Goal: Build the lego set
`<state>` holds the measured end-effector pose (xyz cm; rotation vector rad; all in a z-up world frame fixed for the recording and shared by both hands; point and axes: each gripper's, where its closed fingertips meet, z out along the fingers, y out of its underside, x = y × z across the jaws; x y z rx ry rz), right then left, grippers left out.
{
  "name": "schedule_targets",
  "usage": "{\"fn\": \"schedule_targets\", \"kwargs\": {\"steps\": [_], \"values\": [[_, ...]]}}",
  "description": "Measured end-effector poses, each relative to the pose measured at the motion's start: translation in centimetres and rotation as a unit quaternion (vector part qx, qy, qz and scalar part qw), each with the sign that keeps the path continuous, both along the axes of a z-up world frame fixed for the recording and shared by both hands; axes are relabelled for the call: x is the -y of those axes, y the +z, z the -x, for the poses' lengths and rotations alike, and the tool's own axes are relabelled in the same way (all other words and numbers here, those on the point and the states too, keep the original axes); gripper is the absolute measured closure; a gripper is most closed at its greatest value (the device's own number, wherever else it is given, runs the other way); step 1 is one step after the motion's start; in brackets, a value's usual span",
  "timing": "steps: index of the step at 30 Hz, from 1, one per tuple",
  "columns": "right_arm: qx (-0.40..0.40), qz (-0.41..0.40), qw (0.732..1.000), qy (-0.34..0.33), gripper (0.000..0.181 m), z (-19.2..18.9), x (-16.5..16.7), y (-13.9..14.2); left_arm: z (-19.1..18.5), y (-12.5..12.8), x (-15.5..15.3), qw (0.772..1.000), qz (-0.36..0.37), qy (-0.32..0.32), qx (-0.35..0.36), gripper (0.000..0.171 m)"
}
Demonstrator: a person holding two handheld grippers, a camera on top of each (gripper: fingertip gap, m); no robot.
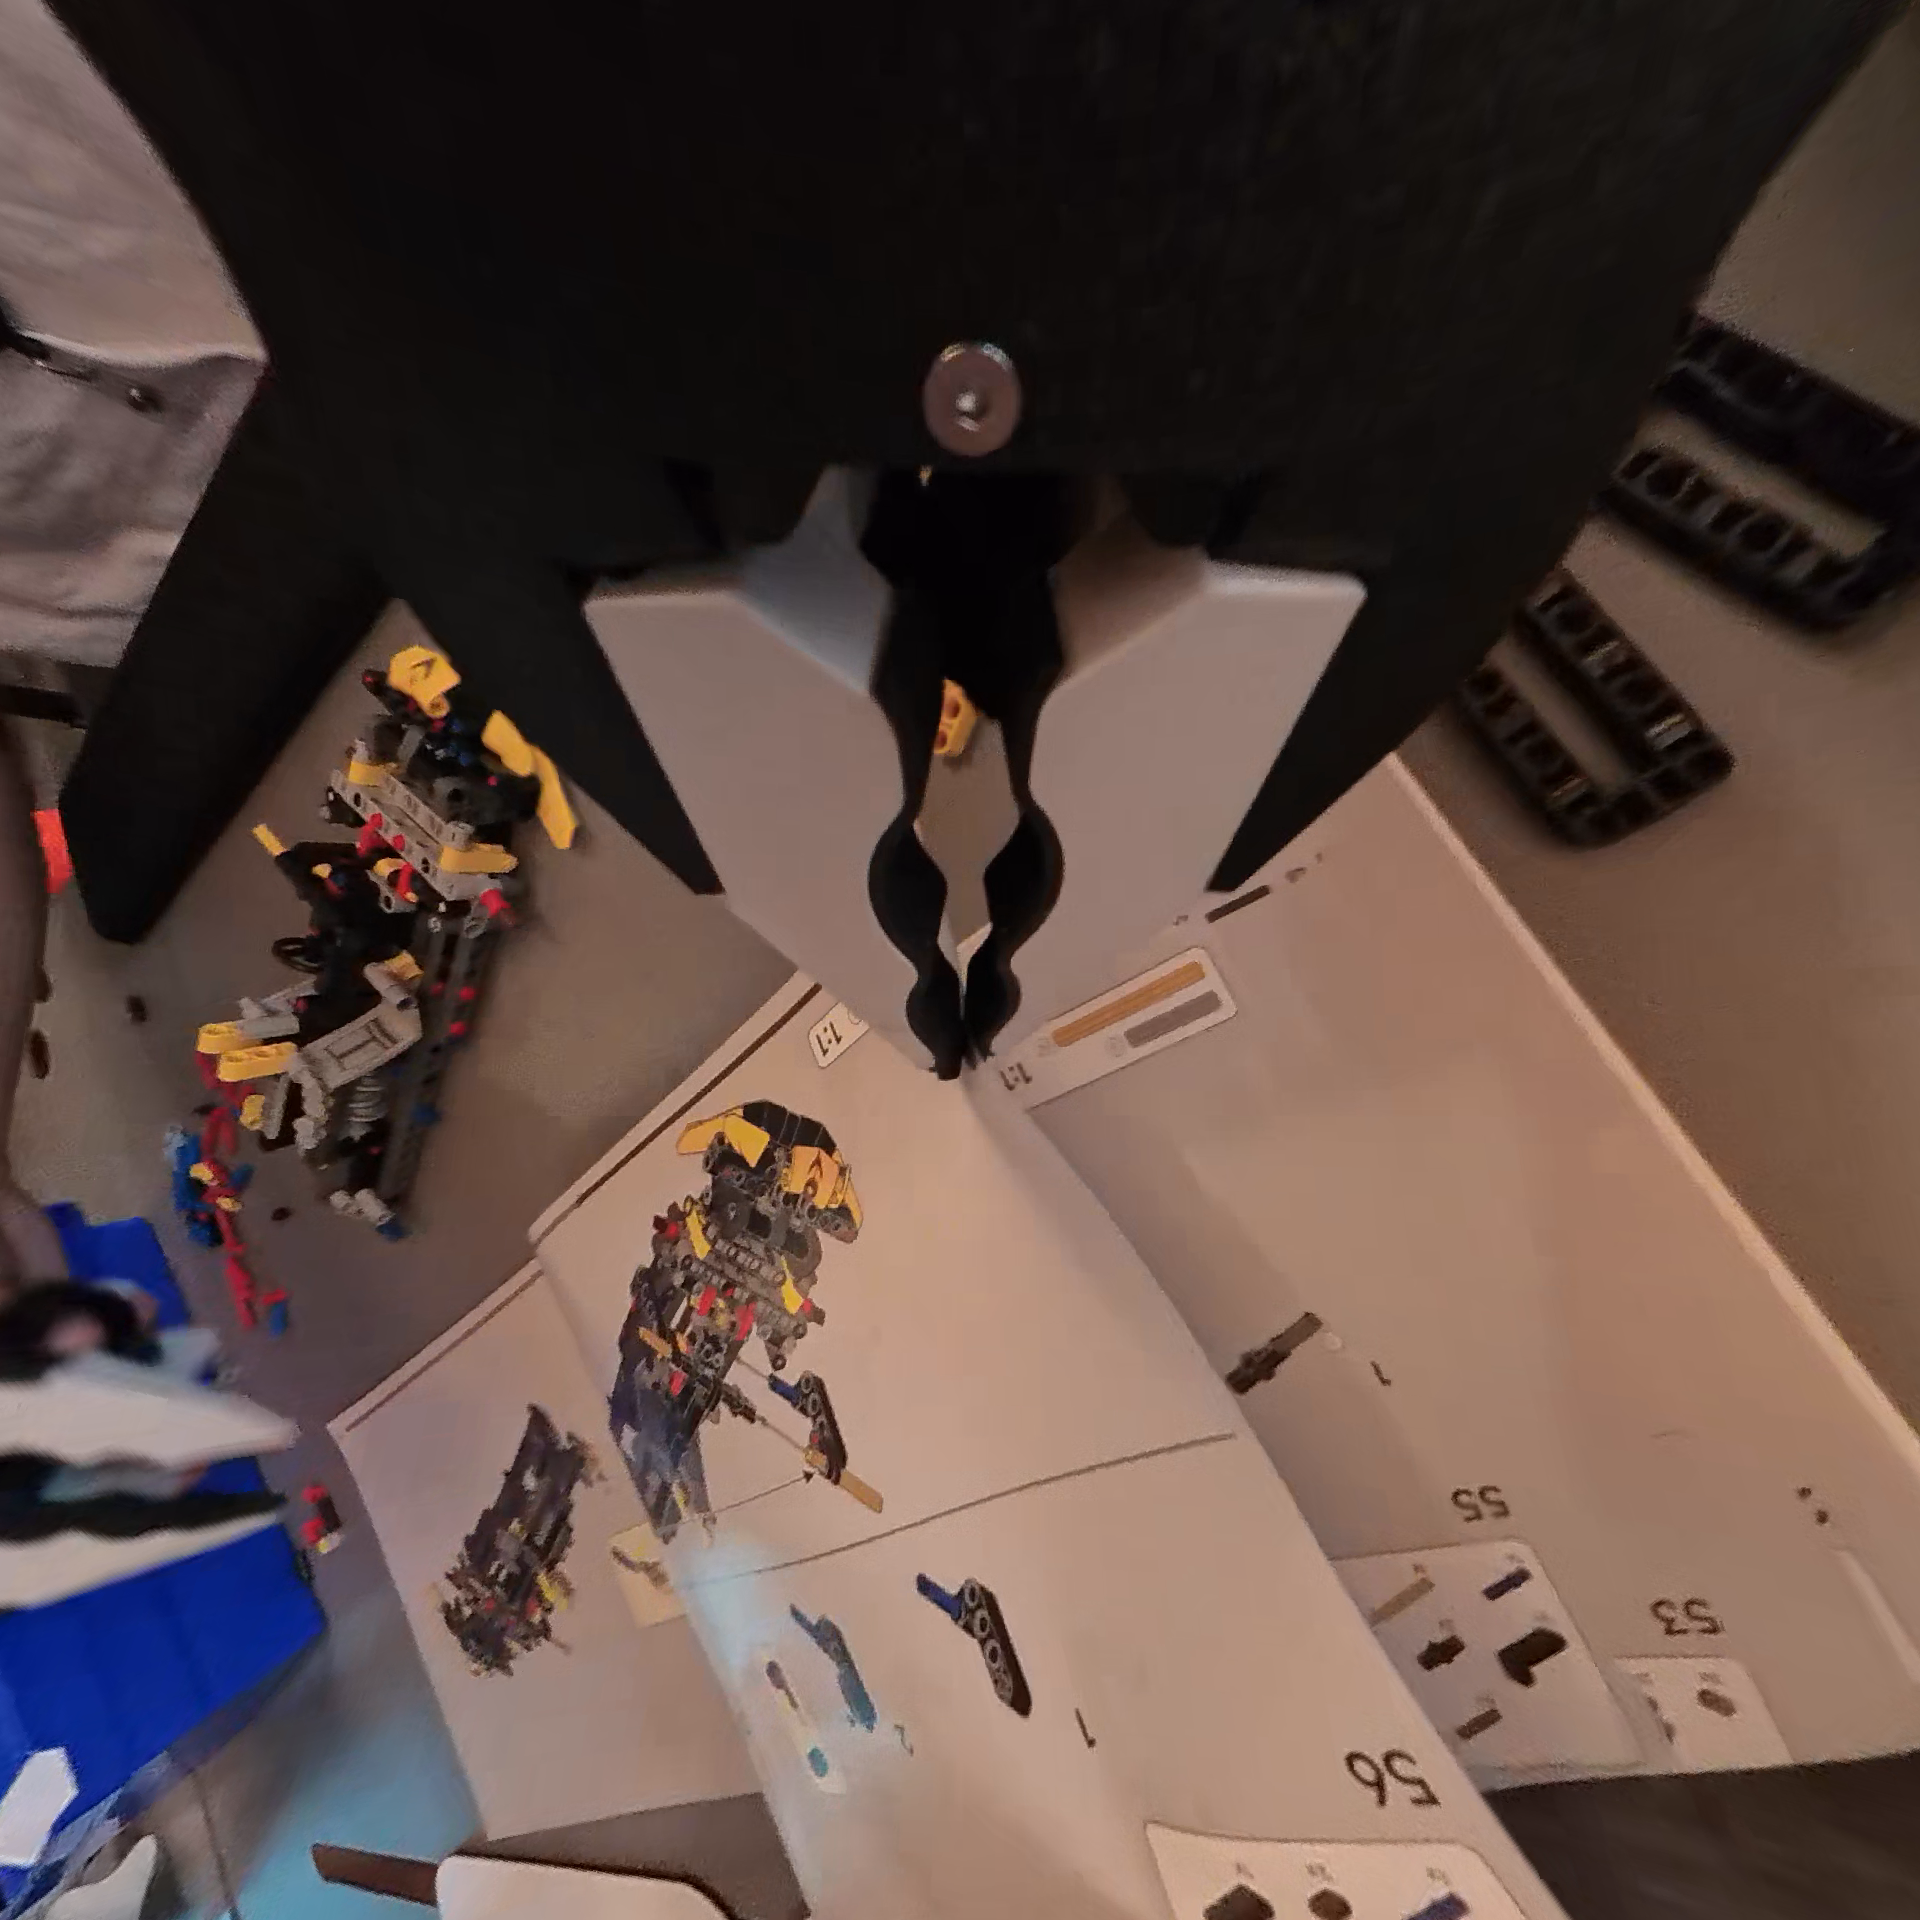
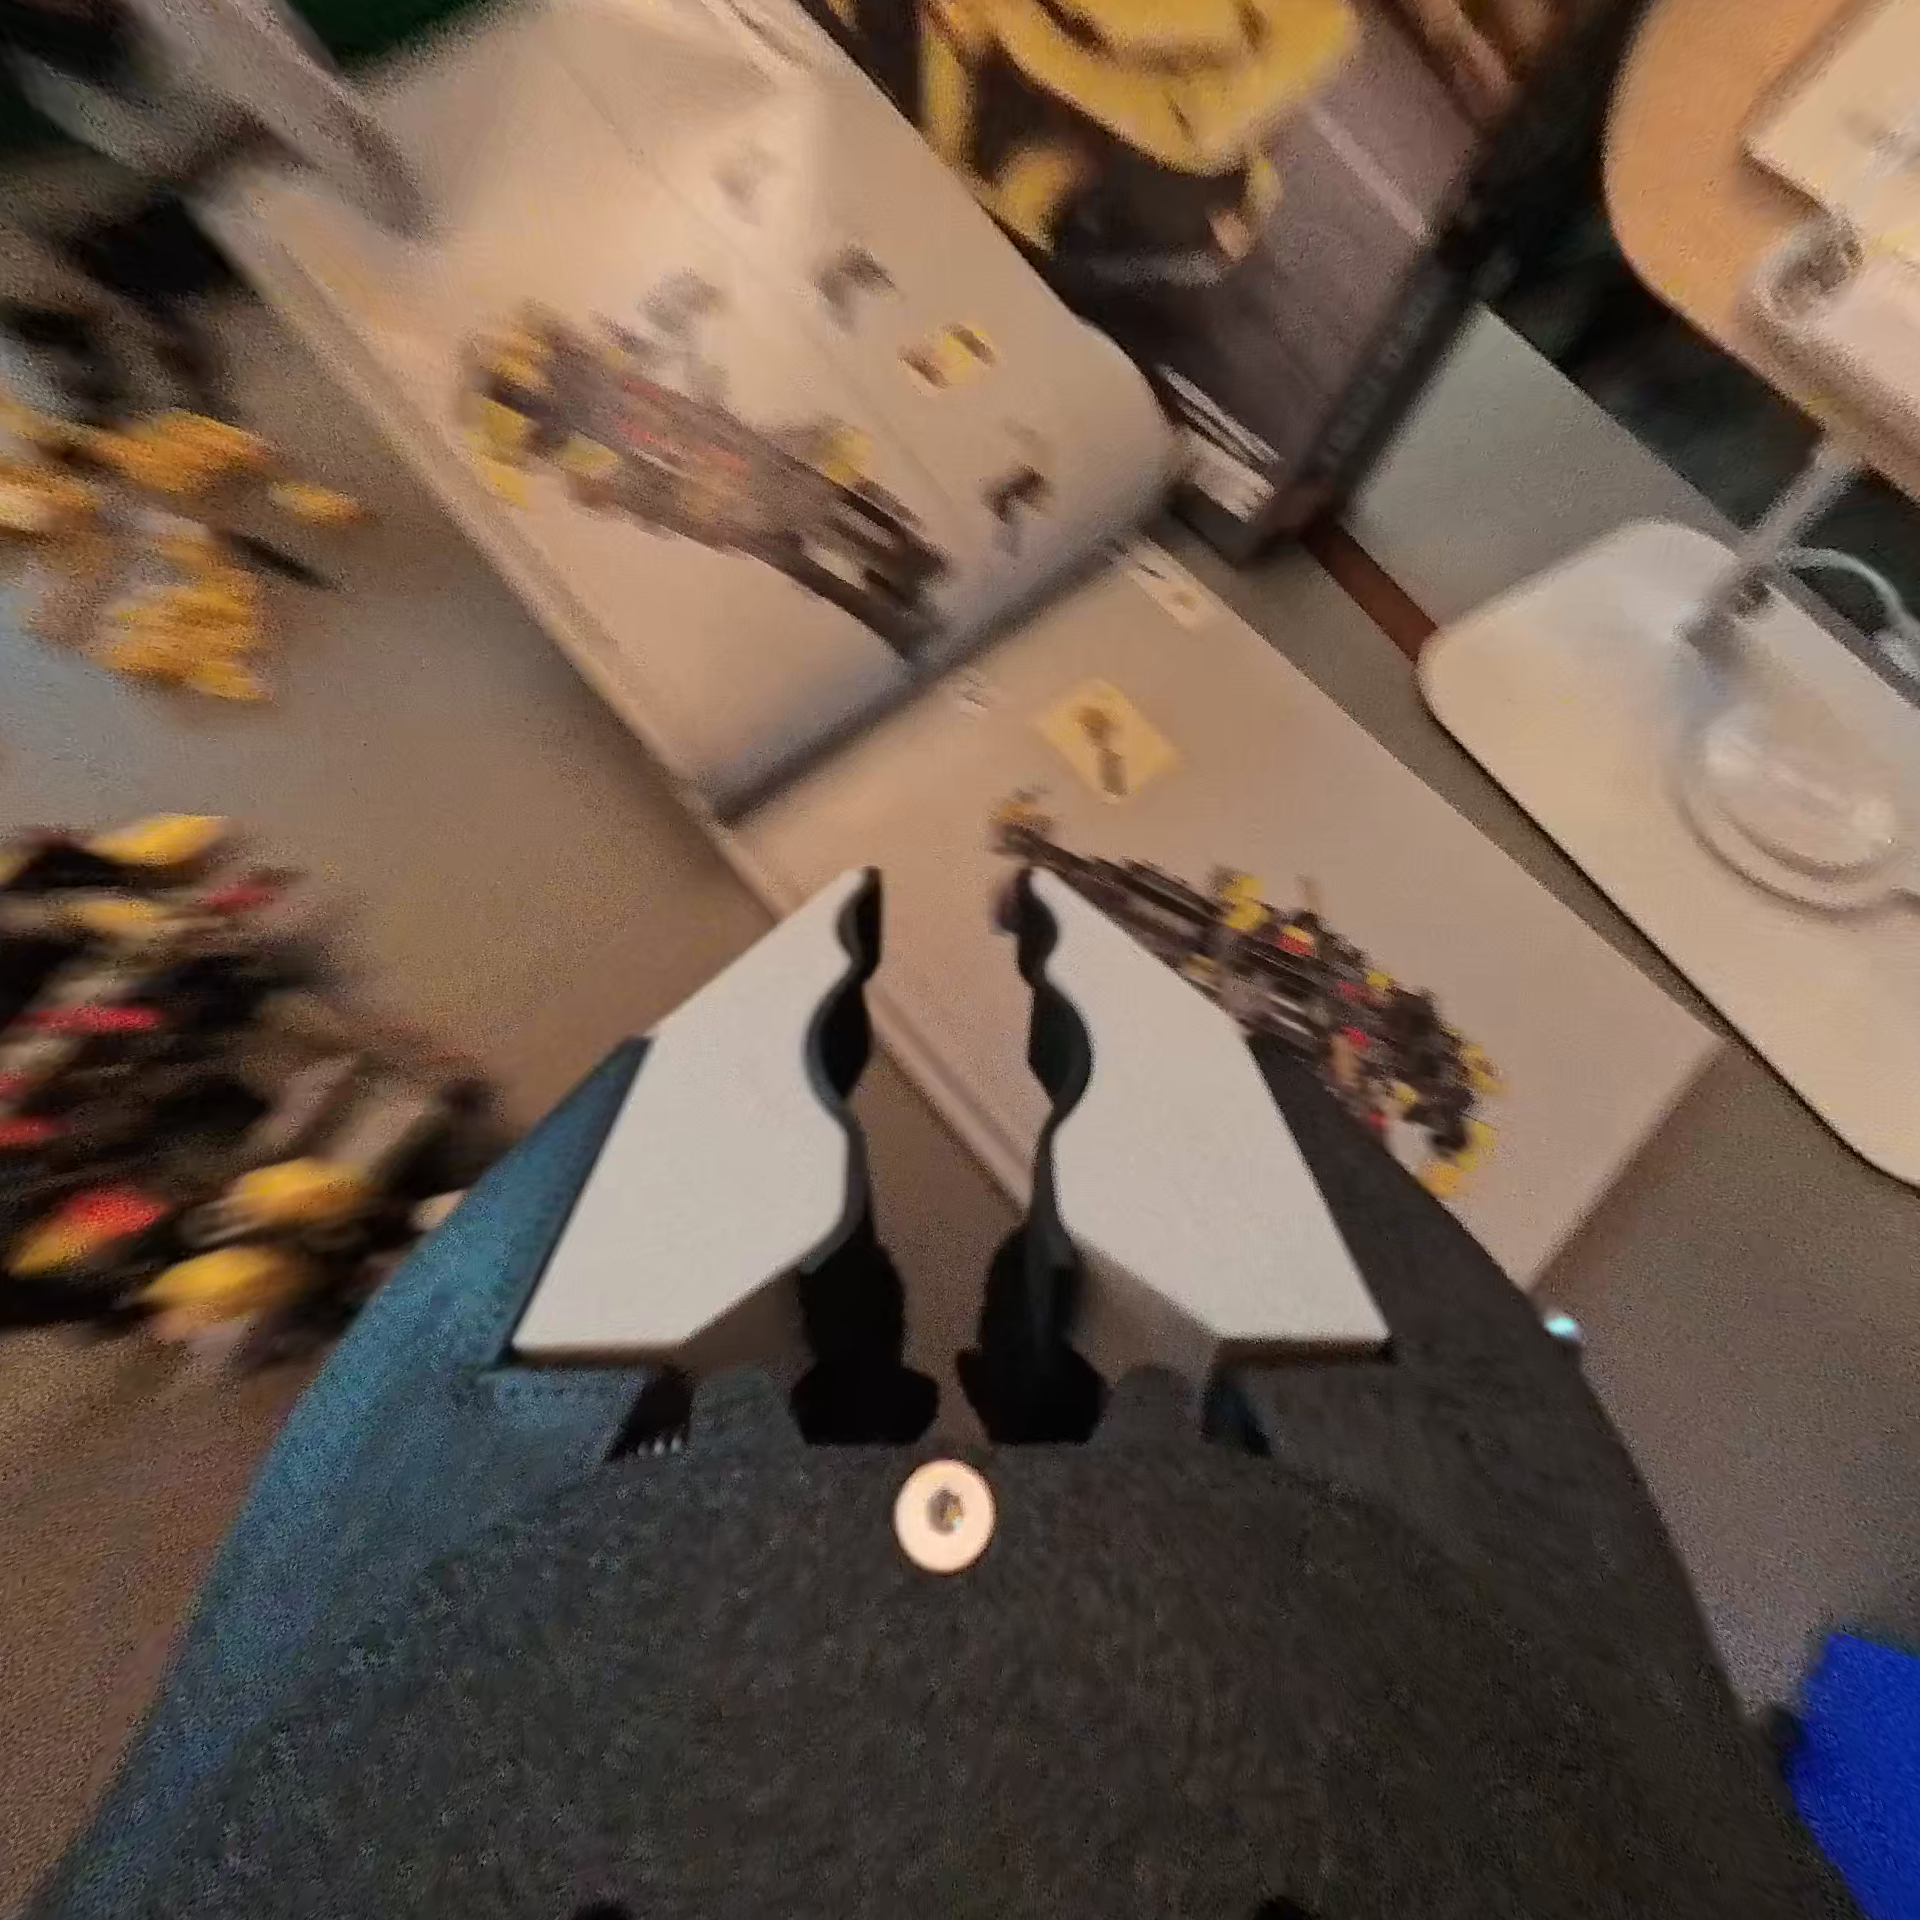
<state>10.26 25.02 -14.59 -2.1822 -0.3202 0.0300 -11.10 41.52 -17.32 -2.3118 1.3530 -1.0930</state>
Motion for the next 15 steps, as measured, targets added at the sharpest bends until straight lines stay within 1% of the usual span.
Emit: {"fn": "schedule_targets", "kwargs": {"steps": [1, 2, 3, 4, 6, 8, 10, 13, 15], "values": [[0.020, 0.021, 0.999, -0.023, 0.167, -1.7, -0.9, -1.4, 0.2, -0.2, -0.1, 1.000, -0.003, 0.001, -0.005, 0.171], [0.034, 0.044, 0.998, -0.031, 0.170, -2.9, -1.6, -2.9, 0.3, -0.4, -0.2, 1.000, -0.005, 0.001, -0.008, 0.171], [0.041, 0.069, 0.996, -0.032, 0.178, -3.5, -2.1, -4.2, 0.4, -0.7, -0.3, 1.000, -0.007, 0.001, -0.011, 0.171], [0.046, 0.082, 0.995, -0.035, 0.181, -3.9, -2.6, -5.1, 0.5, -0.9, -0.3, 1.000, -0.007, 0.001, -0.015, 0.171], [0.054, 0.085, 0.994, -0.044, 0.181, -4.3, -3.4, -6.1, 0.6, -1.3, -0.5, 1.000, -0.009, 0.004, -0.020, 0.171], [0.073, 0.111, 0.990, -0.056, 0.181, -4.9, -3.3, -7.3, 0.5, -1.8, -0.4, 1.000, -0.010, 0.006, -0.026, 0.171], [0.074, 0.107, 0.990, -0.062, 0.181, -5.0, -3.3, -7.5, 0.9, -2.3, -1.2, 0.998, -0.031, 0.020, -0.045, 0.171], [0.053, 0.104, 0.991, -0.069, 0.181, -5.0, -3.2, -7.6, 2.7, -3.4, -3.3, 0.992, -0.077, 0.046, -0.091, 0.171], [0.038, 0.105, 0.991, -0.075, 0.181, -5.0, -3.2, -7.6, 3.2, -3.7, -3.3, 0.992, -0.071, 0.047, -0.095, 0.171]]}}
